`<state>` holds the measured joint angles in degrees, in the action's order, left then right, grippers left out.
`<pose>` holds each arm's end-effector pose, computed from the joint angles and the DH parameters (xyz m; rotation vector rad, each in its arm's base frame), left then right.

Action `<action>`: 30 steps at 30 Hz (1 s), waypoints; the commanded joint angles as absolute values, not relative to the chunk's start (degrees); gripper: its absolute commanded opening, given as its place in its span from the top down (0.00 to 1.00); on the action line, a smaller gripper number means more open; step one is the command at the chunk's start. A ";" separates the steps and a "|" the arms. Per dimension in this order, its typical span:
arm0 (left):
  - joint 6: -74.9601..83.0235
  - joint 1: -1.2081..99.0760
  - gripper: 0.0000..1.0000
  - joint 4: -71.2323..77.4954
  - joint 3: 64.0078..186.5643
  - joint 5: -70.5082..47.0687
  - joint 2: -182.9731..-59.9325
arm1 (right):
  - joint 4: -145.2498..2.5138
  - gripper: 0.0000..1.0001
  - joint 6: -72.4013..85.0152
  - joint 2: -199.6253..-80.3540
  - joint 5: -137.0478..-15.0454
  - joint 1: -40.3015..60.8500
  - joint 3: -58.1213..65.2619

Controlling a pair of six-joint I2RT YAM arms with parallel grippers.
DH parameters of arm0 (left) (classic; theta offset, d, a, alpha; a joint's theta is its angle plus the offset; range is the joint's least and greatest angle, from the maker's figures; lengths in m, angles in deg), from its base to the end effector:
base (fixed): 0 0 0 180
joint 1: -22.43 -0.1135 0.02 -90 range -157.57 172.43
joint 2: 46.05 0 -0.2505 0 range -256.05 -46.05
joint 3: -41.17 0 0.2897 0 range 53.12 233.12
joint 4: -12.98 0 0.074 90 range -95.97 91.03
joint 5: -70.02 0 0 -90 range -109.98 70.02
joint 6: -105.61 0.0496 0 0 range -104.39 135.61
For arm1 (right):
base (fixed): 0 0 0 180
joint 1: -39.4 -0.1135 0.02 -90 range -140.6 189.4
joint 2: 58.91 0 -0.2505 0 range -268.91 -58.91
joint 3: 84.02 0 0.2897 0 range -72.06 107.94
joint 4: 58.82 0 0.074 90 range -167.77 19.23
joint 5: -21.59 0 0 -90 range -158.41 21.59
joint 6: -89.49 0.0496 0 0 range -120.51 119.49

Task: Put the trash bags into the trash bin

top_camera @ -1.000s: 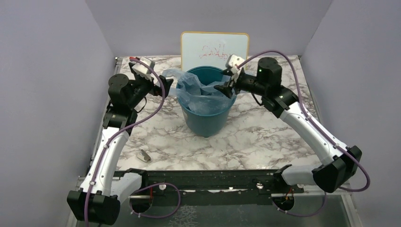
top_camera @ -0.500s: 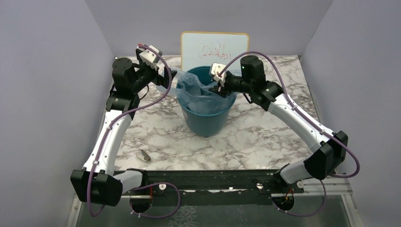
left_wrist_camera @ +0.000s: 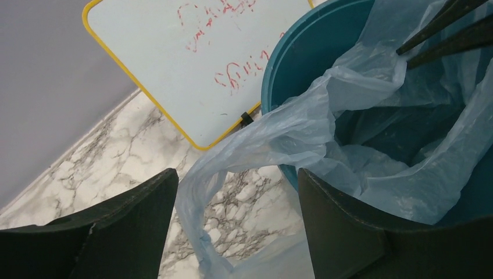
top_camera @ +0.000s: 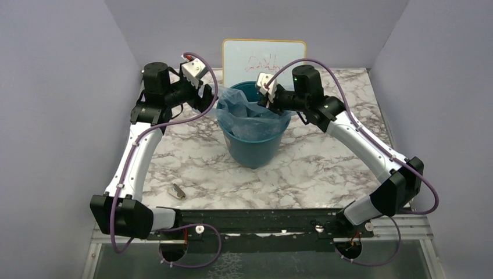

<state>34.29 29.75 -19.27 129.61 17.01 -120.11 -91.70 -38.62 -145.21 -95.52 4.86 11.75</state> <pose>0.3334 -0.0729 0.3915 0.8281 1.6471 -0.4671 0.3150 0.2443 0.3642 -1.3909 1.3753 0.4260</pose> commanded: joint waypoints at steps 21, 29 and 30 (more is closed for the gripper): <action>34.11 28.85 1.00 -24.20 133.36 11.30 -123.81 | -83.81 0.99 -17.84 -147.28 -75.17 4.53 17.09; 25.40 28.53 1.00 -20.94 129.75 4.14 -123.94 | -95.38 0.93 -9.04 -157.81 -60.27 4.61 33.04; 24.43 28.44 1.00 -20.32 129.04 3.30 -123.84 | -96.79 0.93 -8.66 -159.08 -58.02 4.65 35.24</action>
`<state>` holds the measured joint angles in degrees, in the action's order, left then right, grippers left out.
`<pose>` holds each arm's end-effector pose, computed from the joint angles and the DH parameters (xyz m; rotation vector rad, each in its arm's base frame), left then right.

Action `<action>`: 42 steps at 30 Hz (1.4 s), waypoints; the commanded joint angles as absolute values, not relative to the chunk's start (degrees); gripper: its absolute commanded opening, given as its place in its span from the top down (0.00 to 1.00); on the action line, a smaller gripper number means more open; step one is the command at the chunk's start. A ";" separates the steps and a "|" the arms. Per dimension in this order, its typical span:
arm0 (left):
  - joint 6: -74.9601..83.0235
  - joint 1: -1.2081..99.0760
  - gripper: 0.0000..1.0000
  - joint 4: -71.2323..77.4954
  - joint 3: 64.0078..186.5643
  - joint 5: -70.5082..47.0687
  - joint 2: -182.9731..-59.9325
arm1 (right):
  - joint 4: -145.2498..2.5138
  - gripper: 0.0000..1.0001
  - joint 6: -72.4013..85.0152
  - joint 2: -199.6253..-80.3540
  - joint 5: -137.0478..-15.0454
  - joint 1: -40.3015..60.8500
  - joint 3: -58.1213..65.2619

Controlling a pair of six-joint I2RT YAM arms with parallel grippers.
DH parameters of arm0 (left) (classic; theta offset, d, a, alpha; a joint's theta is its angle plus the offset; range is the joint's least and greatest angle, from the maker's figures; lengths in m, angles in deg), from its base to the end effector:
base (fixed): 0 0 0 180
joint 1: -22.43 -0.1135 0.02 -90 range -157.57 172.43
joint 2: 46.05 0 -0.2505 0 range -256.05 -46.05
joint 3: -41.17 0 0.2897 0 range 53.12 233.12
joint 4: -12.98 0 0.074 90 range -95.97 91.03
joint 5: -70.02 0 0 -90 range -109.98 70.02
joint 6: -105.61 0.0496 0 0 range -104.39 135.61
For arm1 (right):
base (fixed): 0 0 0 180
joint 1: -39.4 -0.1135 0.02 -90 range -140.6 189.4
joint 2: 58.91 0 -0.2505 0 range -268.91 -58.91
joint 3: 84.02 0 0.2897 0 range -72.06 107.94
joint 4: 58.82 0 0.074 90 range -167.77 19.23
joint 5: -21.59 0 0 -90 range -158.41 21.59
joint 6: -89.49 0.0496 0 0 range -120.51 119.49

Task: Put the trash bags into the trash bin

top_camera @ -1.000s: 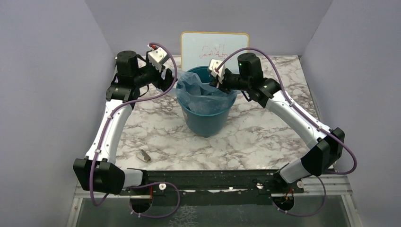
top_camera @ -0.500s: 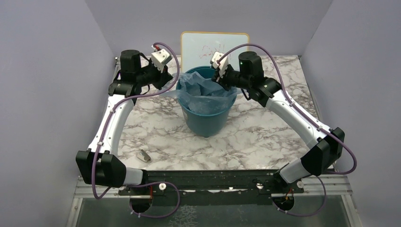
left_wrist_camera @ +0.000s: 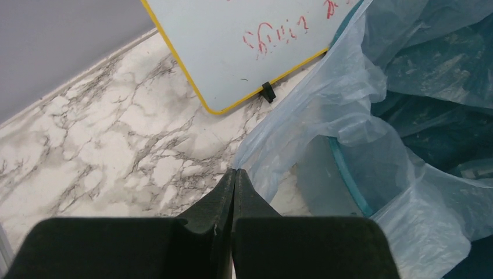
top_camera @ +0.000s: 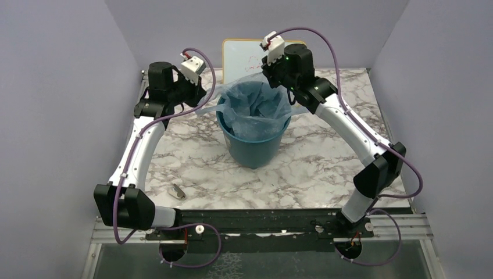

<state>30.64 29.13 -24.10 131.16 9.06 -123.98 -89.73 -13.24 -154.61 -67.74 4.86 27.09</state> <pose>0.3520 -0.0656 0.3694 0.6820 1.8506 -0.4127 0.3655 0.2508 0.4067 -0.7337 1.6971 0.2554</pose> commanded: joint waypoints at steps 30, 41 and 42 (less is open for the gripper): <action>20.97 27.66 1.00 -17.25 125.26 2.64 -122.18 | -103.69 0.42 -32.04 -139.08 -77.73 7.13 16.31; 20.98 27.62 1.00 -16.95 124.18 3.31 -121.91 | -95.93 0.44 -36.00 -140.24 -72.89 7.01 15.12; 21.03 27.62 1.00 -16.91 124.14 3.46 -121.96 | -95.68 0.44 -36.58 -140.32 -74.07 7.04 14.84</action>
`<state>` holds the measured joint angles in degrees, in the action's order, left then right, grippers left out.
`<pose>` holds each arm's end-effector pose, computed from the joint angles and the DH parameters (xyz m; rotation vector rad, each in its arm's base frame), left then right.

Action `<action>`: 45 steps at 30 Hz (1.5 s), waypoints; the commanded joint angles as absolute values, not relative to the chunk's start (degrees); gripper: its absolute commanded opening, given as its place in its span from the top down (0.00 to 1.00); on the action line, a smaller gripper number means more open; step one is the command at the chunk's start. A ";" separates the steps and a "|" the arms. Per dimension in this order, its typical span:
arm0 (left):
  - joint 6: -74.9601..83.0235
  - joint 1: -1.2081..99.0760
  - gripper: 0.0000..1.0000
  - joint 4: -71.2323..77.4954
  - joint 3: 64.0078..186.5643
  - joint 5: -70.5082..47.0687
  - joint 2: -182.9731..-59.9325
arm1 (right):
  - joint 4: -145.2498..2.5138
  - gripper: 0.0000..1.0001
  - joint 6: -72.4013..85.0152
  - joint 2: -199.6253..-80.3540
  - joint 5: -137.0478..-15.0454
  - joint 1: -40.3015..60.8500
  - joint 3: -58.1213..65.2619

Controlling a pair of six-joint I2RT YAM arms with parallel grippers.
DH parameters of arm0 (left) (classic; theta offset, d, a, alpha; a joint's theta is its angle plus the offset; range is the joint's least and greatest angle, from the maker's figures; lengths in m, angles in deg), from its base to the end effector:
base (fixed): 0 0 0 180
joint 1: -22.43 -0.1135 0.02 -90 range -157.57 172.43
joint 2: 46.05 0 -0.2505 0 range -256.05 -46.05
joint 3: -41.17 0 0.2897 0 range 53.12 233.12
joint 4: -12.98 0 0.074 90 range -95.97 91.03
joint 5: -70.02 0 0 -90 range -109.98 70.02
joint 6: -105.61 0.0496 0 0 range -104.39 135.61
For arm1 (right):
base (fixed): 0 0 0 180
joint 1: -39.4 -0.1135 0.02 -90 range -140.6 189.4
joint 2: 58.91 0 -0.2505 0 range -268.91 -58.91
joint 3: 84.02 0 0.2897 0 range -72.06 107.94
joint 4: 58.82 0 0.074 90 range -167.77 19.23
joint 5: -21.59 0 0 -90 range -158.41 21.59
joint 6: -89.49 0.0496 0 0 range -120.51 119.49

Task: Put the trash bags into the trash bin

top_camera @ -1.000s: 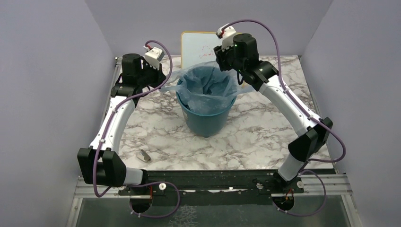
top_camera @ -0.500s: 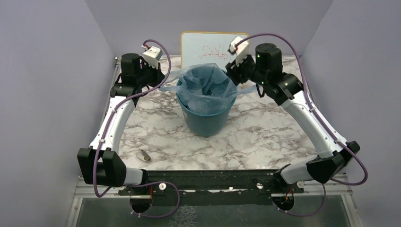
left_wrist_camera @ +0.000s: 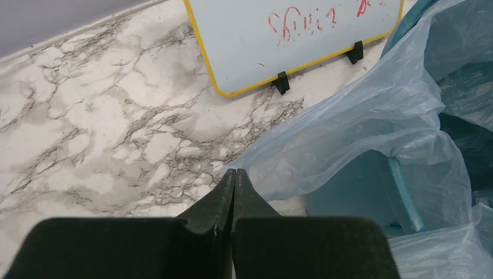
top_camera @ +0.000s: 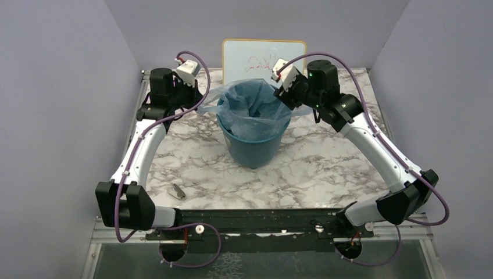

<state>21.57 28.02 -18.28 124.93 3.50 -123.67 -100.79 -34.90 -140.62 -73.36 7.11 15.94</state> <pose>0.3589 -0.0550 0.3384 0.4586 1.9399 -0.4066 0.3122 0.2023 0.4025 -1.1366 1.6258 0.0620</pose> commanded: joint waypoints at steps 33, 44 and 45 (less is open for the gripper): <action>15.88 24.68 1.00 -11.18 121.73 4.62 -123.09 | -100.78 0.84 -8.43 -152.23 -69.70 14.66 25.63; 12.61 24.50 0.93 -10.39 121.60 5.27 -123.91 | -102.71 0.74 -5.41 -153.63 -81.15 17.15 27.83; 11.33 24.46 0.83 -10.32 121.73 2.62 -123.31 | -102.61 0.73 -5.28 -153.56 -81.43 17.14 27.91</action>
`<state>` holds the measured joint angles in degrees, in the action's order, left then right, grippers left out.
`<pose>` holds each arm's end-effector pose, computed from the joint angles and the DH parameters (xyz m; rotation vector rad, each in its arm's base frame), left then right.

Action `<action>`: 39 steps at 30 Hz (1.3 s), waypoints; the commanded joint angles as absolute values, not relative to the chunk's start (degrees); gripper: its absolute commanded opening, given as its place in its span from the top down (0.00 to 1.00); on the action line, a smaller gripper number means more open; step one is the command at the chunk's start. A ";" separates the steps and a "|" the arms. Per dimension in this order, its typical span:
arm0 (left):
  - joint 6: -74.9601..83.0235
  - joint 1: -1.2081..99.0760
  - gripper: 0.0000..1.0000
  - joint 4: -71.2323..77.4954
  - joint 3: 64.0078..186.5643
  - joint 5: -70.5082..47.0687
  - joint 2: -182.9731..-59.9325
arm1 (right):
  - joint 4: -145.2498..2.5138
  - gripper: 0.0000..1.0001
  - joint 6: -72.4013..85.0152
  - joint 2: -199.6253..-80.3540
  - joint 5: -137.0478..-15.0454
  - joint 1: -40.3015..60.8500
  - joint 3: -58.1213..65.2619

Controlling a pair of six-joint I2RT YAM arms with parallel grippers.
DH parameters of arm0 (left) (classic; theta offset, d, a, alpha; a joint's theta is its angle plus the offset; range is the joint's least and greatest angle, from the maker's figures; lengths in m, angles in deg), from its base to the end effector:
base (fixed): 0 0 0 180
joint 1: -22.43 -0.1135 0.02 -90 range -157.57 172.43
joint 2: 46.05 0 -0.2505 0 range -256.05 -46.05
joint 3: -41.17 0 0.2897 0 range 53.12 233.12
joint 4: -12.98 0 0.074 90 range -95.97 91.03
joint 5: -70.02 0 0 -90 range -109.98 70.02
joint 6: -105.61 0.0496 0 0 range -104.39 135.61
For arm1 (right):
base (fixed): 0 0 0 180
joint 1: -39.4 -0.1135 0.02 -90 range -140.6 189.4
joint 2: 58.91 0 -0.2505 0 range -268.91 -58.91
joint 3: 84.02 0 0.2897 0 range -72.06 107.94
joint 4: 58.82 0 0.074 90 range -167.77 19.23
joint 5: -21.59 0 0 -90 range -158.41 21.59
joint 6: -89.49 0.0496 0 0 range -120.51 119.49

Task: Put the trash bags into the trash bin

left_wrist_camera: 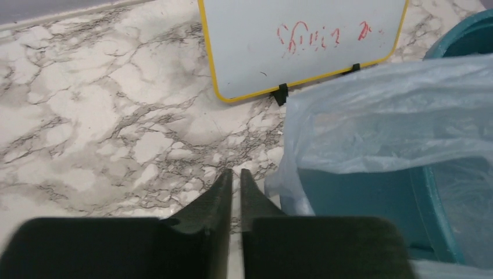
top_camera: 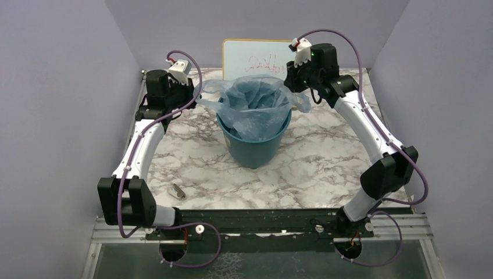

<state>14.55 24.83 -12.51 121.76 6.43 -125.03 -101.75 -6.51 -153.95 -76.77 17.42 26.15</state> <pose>0.3687 -0.0375 0.3196 0.3209 1.9484 -0.4962 0.3965 0.1678 0.3812 -0.5873 1.9807 0.3224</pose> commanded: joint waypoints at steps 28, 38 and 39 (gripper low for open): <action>28.31 18.17 0.01 3.30 116.00 28.90 -112.03 | -83.75 0.33 -2.78 -130.11 -55.79 18.15 2.97; 26.89 18.14 0.07 -4.81 125.58 40.83 -120.74 | -98.37 0.31 4.60 -136.00 -88.19 29.07 12.08; 28.05 18.13 0.07 -6.91 127.09 42.01 -122.03 | -98.57 0.32 4.06 -136.06 -90.49 29.11 12.28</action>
<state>25.39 18.05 -0.01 120.71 33.10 -118.64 -94.08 2.61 -135.51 -76.22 28.88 10.13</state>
